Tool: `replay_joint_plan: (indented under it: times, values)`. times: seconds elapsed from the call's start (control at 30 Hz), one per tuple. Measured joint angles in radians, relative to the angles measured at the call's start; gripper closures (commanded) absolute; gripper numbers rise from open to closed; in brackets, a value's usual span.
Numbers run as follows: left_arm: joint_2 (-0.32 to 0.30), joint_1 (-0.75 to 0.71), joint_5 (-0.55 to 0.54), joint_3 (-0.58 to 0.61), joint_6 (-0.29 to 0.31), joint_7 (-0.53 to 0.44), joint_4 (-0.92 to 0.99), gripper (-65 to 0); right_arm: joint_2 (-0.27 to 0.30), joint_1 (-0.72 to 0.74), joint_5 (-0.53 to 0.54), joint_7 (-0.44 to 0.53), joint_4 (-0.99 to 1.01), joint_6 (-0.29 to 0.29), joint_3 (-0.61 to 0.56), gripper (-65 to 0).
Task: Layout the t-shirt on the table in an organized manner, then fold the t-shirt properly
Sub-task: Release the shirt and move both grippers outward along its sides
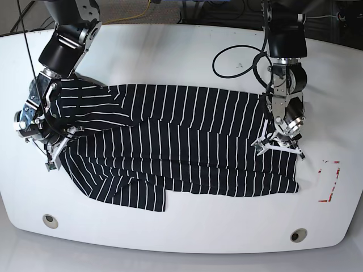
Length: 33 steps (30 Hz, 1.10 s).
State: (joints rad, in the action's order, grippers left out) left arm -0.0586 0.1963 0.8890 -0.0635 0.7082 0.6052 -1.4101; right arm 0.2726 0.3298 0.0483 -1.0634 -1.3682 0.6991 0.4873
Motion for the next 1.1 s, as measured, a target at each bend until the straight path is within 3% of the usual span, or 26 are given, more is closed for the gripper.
replay_joint_plan:
  times: [0.37, 0.97, 1.1]
  values:
    - [0.000, 0.046, 0.000, 0.000, 0.000, -0.003, 0.032, -2.6, 0.004, 0.018, 0.008, 0.073, 0.018, 0.001, -0.090, -0.9]
    - [-0.026, 0.064, -0.002, 0.001, 0.000, -0.006, 0.060, -3.1, 0.005, 0.024, 0.003, 0.120, 0.127, 0.000, -0.092, -1.3]
    - [-0.043, 0.063, -0.009, 0.004, 0.000, -0.011, 0.085, -3.9, 0.005, 0.030, 0.003, 0.122, 0.127, 0.000, -0.092, -7.6]
